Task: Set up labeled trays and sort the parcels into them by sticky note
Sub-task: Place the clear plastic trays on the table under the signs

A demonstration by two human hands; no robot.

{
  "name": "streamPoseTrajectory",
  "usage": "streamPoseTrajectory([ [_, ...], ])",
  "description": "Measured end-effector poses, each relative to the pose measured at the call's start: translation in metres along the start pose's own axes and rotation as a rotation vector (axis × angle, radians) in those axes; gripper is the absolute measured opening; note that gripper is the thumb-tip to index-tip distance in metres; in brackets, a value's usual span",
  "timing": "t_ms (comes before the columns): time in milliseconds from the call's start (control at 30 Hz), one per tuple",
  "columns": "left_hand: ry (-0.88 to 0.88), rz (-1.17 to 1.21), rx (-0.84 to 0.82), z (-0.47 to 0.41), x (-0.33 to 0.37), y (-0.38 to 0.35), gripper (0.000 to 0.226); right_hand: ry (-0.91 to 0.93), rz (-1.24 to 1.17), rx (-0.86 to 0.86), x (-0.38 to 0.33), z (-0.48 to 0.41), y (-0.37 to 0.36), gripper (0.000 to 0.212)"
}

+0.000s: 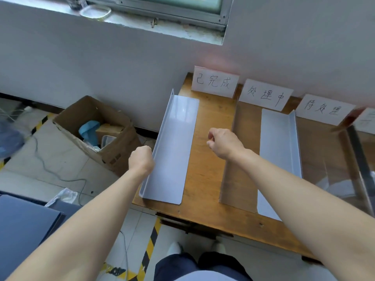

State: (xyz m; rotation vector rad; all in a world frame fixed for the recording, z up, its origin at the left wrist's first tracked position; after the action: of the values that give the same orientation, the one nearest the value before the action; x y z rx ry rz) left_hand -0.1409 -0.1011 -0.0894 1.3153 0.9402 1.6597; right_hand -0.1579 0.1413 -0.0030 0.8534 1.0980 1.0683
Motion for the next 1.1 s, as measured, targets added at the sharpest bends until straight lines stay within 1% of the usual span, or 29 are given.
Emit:
streamPoseTrajectory([
  [133,-0.047,0.008,-0.012,-0.009,0.012,-0.004,0.017,-0.08,-0.013,0.028,0.013,0.004,0.006,0.019],
  [300,-0.087,0.013,-0.014,-0.019,0.021,-0.009,0.016,-0.126,-0.019,0.057,0.018,0.008,0.012,0.018],
  [667,-0.11,-0.002,-0.018,-0.028,0.041,-0.008,0.015,-0.159,-0.028,0.104,0.034,0.021,0.022,0.017],
  [933,-0.09,-0.015,-0.018,-0.031,0.049,-0.011,0.016,-0.177,-0.021,0.115,0.043,0.029,0.029,0.019],
  [1100,-0.088,-0.045,-0.055,-0.029,0.053,-0.006,0.015,-0.185,-0.026,0.127,0.046,0.032,0.033,0.02],
])
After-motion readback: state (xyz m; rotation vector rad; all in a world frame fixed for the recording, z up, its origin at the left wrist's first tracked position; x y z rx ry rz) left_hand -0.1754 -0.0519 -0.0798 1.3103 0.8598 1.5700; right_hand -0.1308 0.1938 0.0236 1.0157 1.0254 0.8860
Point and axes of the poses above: each hand's wrist, its own z-axis away from the middle knuckle, its own y-axis out of the back of the hand, x = y × z, the point moved 1 cm from there along -z, towards the middle knuckle, and after that the axes turned 10 degrees about -y, right-handed, at the moved point
